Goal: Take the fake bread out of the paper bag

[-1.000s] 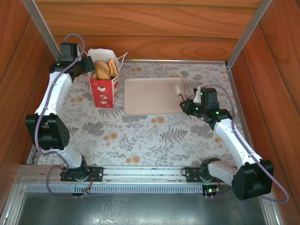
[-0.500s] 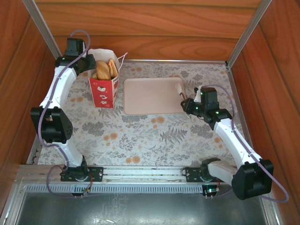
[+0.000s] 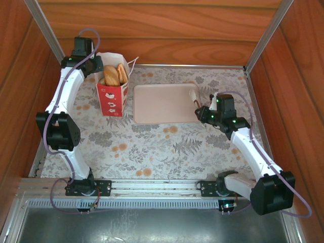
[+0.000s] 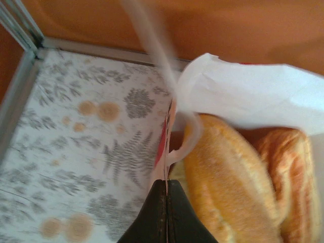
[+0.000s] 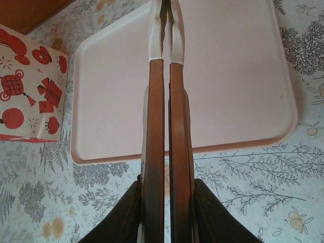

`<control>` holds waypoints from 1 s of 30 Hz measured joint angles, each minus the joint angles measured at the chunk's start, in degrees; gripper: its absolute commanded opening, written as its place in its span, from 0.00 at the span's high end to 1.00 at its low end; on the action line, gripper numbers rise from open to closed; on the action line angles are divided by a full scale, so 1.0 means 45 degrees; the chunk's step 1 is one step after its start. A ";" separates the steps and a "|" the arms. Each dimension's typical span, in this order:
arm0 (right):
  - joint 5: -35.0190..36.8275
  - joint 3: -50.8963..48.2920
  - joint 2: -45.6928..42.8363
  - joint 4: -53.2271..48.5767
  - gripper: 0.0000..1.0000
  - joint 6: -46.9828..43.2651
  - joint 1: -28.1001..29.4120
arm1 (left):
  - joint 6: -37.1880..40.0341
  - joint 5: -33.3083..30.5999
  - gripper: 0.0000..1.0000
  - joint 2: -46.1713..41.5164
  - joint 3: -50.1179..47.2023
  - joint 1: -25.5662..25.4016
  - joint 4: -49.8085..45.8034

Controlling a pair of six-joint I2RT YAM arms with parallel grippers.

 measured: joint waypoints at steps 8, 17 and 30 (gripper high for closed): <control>-0.0627 0.0000 0.0228 0.0330 0.82 0.0058 0.0000 | 0.0811 -0.1132 1.00 0.0029 0.0311 -0.0330 -0.0355; -0.1831 0.0000 0.0729 0.1059 0.81 0.0495 0.0000 | 0.2390 -0.2409 1.00 0.0029 0.1005 -0.0573 -0.0636; -0.3007 0.0000 0.1307 0.2011 0.80 0.1112 0.0083 | 0.4507 -0.2807 1.00 -0.0510 0.0107 -0.0719 0.0010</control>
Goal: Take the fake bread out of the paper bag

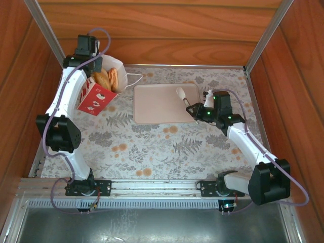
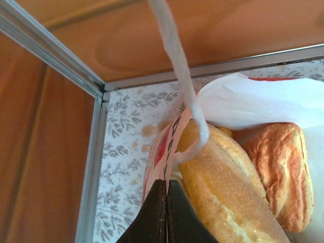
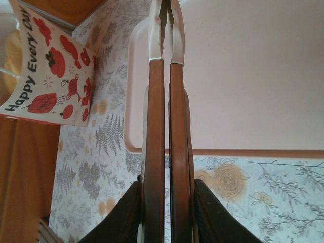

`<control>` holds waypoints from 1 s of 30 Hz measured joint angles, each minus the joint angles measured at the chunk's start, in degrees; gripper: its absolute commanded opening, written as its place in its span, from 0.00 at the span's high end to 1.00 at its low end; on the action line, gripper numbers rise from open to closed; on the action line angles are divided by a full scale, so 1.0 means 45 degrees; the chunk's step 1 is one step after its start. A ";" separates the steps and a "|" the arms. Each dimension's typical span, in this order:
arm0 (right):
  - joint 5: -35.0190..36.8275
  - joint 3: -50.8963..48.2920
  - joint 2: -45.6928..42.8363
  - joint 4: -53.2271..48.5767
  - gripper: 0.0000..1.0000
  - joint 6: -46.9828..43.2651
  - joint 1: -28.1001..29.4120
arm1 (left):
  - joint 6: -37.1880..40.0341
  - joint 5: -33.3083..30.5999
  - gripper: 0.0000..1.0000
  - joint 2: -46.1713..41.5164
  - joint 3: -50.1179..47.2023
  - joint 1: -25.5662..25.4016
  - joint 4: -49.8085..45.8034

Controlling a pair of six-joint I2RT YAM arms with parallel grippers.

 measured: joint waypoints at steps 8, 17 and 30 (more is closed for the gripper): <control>-0.0690 0.0029 -0.0015 0.0253 0.79 0.0505 0.0185 | 0.1880 -0.0102 1.00 -0.2001 -0.3483 -0.0733 0.2861; -0.1243 0.1399 -0.0597 -0.0345 0.79 0.0884 0.0835 | 0.2788 -0.0792 1.00 -0.3405 -0.5751 -0.1700 0.4920; -0.1554 0.3793 -0.0243 -0.1695 0.77 0.1005 0.2803 | 0.2710 -0.1433 1.00 -0.3784 -0.6611 -0.2453 0.5717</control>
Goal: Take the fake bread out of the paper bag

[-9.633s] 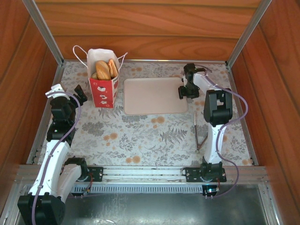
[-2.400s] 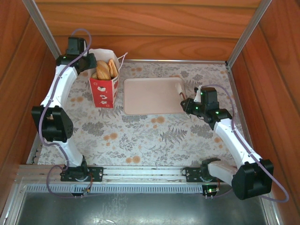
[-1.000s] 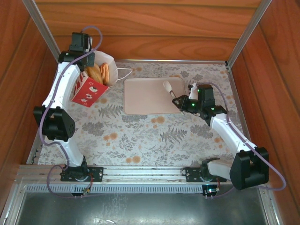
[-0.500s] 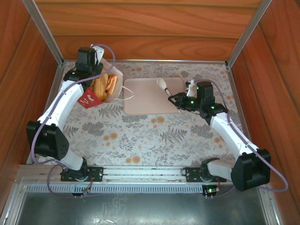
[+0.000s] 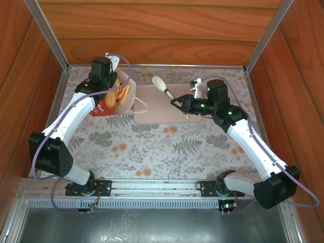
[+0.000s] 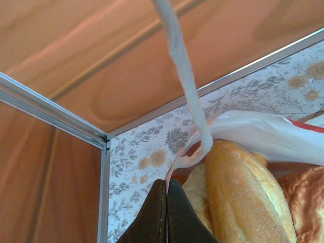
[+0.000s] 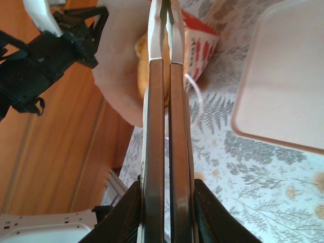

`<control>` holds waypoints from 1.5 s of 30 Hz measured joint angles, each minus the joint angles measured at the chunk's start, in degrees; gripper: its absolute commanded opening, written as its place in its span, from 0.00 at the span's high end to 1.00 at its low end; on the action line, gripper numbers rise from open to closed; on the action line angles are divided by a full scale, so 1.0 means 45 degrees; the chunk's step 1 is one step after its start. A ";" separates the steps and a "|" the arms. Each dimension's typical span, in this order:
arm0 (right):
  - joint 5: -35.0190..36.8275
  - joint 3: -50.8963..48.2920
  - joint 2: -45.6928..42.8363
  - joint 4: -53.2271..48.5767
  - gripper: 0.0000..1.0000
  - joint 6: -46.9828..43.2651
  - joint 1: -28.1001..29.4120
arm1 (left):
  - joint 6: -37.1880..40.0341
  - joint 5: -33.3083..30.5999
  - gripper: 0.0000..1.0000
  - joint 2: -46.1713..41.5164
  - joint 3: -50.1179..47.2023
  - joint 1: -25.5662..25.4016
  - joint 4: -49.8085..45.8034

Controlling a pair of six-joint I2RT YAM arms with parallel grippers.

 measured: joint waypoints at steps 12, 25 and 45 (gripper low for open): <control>-0.0194 0.2943 0.3249 -0.1030 0.70 -0.0393 0.2210 | -0.0160 -0.0112 1.00 -0.0136 -0.0355 -0.0155 0.0335; -0.1200 0.4124 0.6649 -0.0967 0.58 -0.0253 0.2701 | -0.0389 -0.0112 1.00 -0.0330 -0.0661 -0.0228 0.0568; -0.1676 0.5625 0.8252 -0.0865 0.51 -0.0238 0.2715 | -0.0714 -0.0058 1.00 -0.0379 -0.0709 -0.0355 0.0627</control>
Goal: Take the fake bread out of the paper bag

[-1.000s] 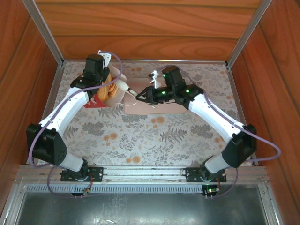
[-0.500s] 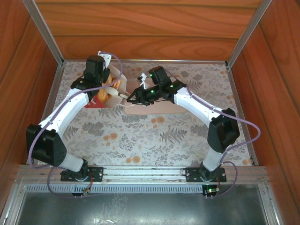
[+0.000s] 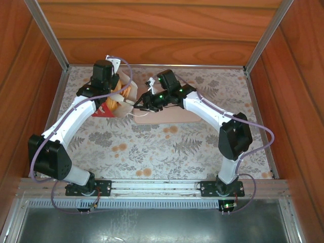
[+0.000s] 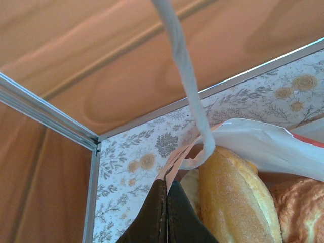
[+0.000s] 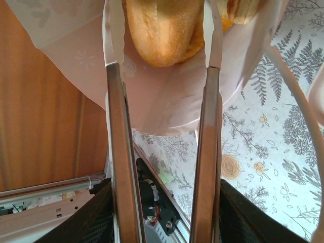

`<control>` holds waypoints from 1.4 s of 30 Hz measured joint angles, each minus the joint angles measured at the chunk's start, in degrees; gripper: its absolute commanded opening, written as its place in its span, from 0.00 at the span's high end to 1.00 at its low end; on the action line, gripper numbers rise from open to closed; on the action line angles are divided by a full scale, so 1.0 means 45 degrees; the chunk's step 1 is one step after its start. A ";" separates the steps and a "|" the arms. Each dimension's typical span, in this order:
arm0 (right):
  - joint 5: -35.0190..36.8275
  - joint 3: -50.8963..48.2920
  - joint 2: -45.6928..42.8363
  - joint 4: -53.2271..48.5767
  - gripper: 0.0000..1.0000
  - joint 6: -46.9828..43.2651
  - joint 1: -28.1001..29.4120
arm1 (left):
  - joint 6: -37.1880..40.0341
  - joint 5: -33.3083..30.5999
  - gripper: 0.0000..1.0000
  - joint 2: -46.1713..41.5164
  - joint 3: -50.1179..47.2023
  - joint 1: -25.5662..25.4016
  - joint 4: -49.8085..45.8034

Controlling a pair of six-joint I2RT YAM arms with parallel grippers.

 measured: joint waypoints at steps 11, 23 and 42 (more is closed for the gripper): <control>-0.0073 0.0690 0.0797 -0.0165 0.51 -0.0005 0.0160 | 0.0000 0.0044 1.00 -0.0024 -0.0058 -0.0005 -0.0010; 0.0359 0.1059 0.0801 -0.0942 0.53 -0.0175 0.0253 | -0.0015 0.0126 1.00 -0.0073 -0.0063 -0.0005 -0.0015; 0.1292 0.1841 0.0724 -0.2225 1.00 -0.0952 0.0486 | -0.0223 0.0175 1.00 -0.0097 -0.0063 -0.0005 -0.0015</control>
